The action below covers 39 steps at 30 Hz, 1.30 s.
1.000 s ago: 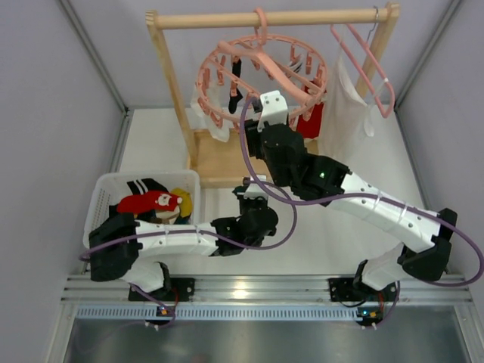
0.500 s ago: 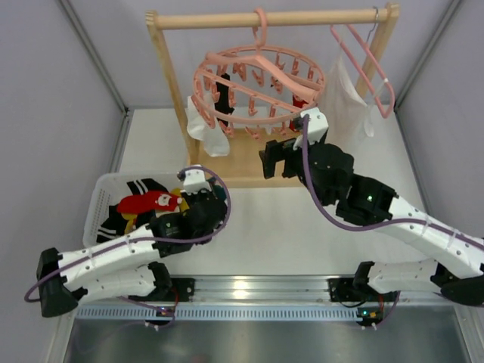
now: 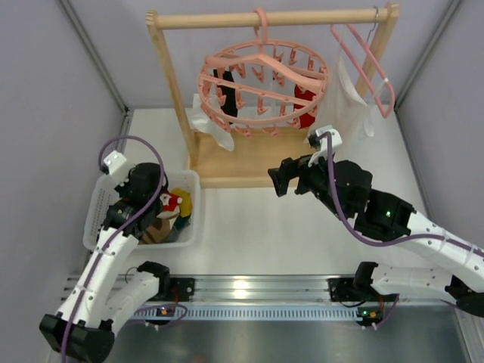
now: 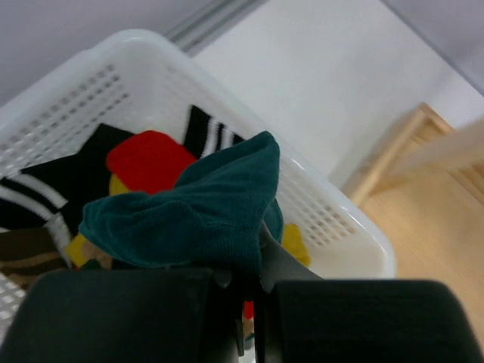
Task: Remove the socks clipped to the hanger
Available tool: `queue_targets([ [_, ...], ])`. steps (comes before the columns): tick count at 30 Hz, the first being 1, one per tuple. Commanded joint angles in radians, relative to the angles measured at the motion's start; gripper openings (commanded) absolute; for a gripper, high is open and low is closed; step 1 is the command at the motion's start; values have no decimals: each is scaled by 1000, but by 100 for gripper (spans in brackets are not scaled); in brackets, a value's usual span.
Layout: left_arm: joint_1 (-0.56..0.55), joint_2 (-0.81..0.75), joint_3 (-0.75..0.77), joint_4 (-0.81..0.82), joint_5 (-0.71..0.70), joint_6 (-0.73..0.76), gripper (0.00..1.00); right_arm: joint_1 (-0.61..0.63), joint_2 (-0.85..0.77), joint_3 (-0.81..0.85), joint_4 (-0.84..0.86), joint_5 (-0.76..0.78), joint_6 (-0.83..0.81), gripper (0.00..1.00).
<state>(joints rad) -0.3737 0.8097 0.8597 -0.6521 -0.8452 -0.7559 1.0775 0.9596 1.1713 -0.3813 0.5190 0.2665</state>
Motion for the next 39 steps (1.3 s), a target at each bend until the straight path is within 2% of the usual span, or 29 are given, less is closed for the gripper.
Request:
queue_targets([
  [1,201,-6,7,-46,144,-14,0,-10,-30,-1,7,-23,22,99],
  [5,298,35,-14,-44,161,-31,0,-10,-51,-15,4,-34,27,99],
  [6,303,48,-17,-44,155,-34,7,-10,-64,-19,2,-37,31,99],
  [7,314,55,-24,-43,155,-34,37,-10,-73,-24,1,-40,31,100],
  [8,317,62,-28,-43,153,-42,61,-10,-79,-35,-2,-43,31,99],
  [10,317,59,-37,-46,149,-48,97,-10,-105,-48,-5,-39,33,99],
  [15,318,-36,-22,-49,173,-26,98,-10,-159,-84,-21,-13,37,99],
  [17,317,-81,1,-41,274,-22,98,-10,-180,-97,-24,-7,37,99],
  [18,317,-89,15,-12,335,-16,98,-11,-189,-104,-27,-8,40,100],
  [19,317,-93,9,41,553,51,98,-8,-197,-119,-24,-11,42,99],
  [20,317,-75,4,169,657,82,98,-10,-214,-128,-22,-14,40,99],
  [22,312,-34,1,262,837,107,98,-10,-234,-162,8,-54,31,100],
  [23,309,11,-4,381,1001,137,98,-10,-257,-177,25,-75,21,100],
  [26,294,77,-45,546,1126,155,99,-10,-303,-226,88,-180,-1,99],
  [27,285,88,-80,677,1176,153,99,-10,-314,-242,103,-221,-7,99],
  [29,282,124,-122,823,1230,145,99,-10,-341,-252,108,-235,-10,99],
  [35,249,259,-108,977,1293,161,98,-10,-395,-292,137,-254,-7,99],
  [39,164,299,-119,1009,1134,250,98,-11,-413,-320,162,-284,-10,99],
])
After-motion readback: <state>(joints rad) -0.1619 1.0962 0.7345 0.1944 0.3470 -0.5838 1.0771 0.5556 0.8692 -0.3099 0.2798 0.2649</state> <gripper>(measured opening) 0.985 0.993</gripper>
